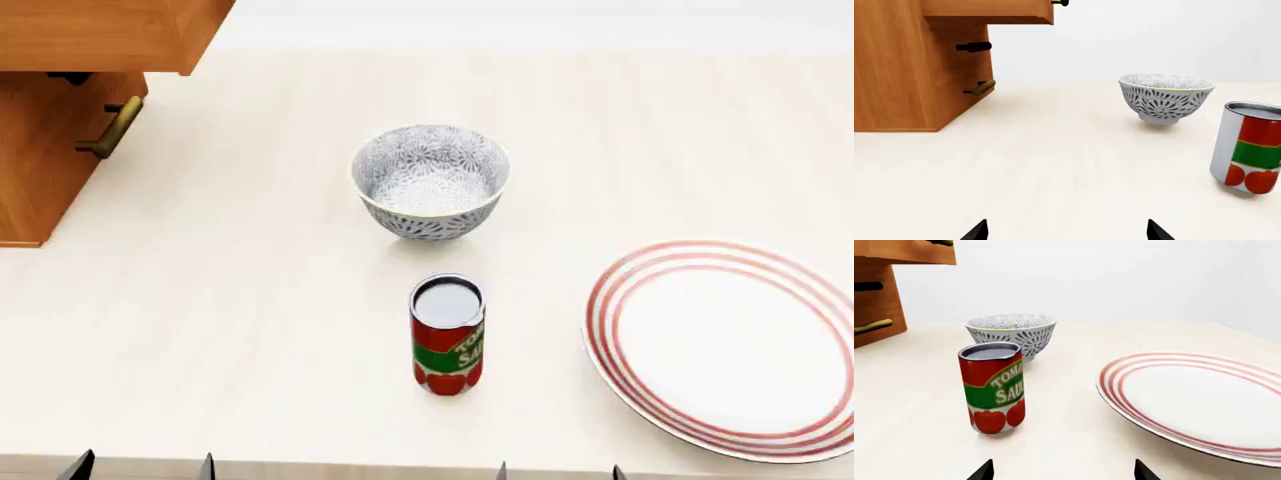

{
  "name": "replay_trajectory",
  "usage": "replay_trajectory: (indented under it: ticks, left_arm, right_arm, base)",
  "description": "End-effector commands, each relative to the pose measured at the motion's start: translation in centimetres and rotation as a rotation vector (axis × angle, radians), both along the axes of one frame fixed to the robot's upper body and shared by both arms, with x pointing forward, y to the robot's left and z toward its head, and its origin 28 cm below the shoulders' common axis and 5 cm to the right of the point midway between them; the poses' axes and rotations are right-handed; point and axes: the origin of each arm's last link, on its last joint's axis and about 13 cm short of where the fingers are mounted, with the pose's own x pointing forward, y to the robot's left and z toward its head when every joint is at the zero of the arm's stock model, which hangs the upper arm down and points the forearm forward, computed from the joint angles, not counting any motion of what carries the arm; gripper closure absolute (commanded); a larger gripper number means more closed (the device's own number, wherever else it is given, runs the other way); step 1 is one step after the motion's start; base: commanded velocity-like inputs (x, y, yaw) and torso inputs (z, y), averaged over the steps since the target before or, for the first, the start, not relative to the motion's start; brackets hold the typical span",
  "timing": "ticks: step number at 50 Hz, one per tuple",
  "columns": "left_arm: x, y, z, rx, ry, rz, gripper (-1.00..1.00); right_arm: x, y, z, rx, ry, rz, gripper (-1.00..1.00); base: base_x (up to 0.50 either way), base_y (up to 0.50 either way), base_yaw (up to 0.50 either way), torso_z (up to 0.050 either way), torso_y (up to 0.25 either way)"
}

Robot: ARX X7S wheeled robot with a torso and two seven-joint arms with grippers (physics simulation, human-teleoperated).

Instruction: Put the bowl on top of the cabinet.

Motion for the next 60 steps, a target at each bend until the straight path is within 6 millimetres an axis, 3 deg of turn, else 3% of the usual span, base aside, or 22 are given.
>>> replay_trajectory:
  ticks: [1, 11, 60]
  left_arm:
    - [-0.01, -0.01, 0.02, 0.0, 0.0, -0.001, -1.0]
    - [-0.03, -0.08, 0.05, 0.005, 0.005, -0.007, -1.0]
    - [-0.02, -0.12, -0.13, 0.021, 0.016, -0.013, -1.0]
  right_arm:
    - [0.0, 0.1, 0.04, -0.01, 0.006, 0.005, -1.0]
    - [-0.04, 0.07, 0.05, -0.043, 0.008, 0.011, -1.0]
    - [-0.12, 0.26, 0.01, -0.085, 0.011, 0.042, -1.0]
  base:
    - [0.0, 0.0, 0.0, 0.0, 0.0]
    - [0.0, 0.0, 0.0, 0.0, 0.0]
    - [0.0, 0.5, 0.0, 0.0, 0.0]
